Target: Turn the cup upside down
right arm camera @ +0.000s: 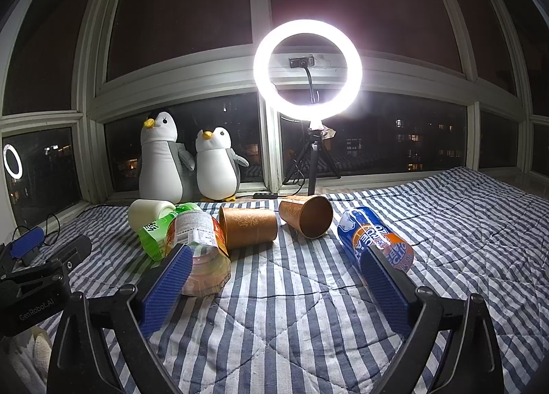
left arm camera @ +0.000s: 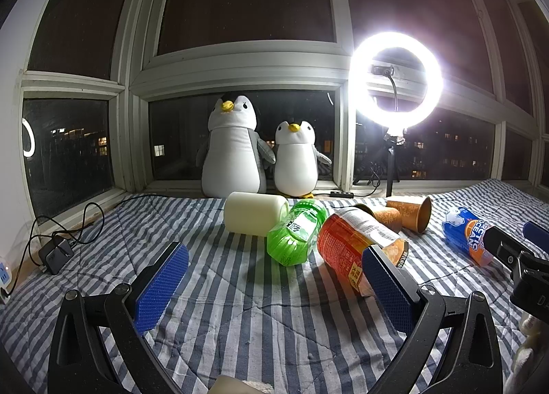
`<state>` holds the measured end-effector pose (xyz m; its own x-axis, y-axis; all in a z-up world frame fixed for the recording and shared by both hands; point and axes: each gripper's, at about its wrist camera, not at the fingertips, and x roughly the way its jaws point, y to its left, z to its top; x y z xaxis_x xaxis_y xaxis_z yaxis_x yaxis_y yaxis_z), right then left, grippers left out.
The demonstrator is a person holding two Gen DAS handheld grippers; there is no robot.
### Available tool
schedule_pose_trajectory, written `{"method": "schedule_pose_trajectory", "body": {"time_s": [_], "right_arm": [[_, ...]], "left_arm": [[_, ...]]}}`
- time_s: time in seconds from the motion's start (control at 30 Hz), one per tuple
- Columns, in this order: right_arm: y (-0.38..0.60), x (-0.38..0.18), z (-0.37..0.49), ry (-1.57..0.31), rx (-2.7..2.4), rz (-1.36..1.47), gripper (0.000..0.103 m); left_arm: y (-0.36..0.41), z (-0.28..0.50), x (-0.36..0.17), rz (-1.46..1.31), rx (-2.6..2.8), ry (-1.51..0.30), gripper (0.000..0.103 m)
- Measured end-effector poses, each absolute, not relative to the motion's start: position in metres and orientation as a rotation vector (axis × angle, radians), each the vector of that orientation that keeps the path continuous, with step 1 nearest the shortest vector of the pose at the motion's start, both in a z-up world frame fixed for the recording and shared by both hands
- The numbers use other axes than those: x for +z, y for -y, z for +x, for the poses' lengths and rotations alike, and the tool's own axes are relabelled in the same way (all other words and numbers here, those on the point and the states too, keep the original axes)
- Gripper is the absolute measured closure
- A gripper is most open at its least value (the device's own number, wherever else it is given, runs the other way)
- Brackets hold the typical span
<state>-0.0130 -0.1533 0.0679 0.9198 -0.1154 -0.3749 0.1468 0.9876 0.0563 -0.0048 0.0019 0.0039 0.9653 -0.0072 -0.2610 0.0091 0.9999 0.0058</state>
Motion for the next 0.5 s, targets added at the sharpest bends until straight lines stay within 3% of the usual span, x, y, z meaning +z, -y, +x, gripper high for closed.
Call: {"method": "schedule_pose_trajectory", "body": {"time_s": [0.5], "right_arm": [[0.153,0.0656,-0.0114,-0.381,-0.135,0.085,0.006]], "left_arm": [[-0.0018,-0.0048,0.0036,0.007,-0.008,-0.264,0.001]]}}
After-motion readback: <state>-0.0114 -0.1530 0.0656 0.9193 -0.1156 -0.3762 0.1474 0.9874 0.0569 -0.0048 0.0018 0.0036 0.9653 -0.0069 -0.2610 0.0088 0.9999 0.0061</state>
